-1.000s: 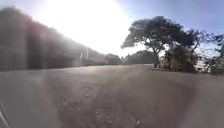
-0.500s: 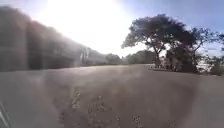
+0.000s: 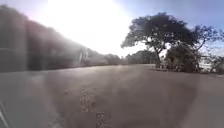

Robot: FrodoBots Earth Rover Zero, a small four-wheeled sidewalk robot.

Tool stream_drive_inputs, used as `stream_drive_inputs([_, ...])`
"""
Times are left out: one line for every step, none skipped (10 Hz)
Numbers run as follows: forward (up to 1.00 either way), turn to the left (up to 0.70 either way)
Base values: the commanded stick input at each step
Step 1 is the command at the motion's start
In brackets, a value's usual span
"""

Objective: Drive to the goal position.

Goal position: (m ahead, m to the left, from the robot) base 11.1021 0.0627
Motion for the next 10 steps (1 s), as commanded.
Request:
stream_drive_inputs([1.00,0.03])
stream_drive_inputs([1.00,0.00])
stream_drive_inputs([1.00,0.00])
stream_drive_inputs([1.00,0.00])
stream_drive_inputs([1.00,0.00])
stream_drive_inputs([1.00,0.00])
stream_drive_inputs([1.00,0.00])
stream_drive_inputs([1.00,0.00])
stream_drive_inputs([1.00,0.00])
stream_drive_inputs([1.00,0.00])
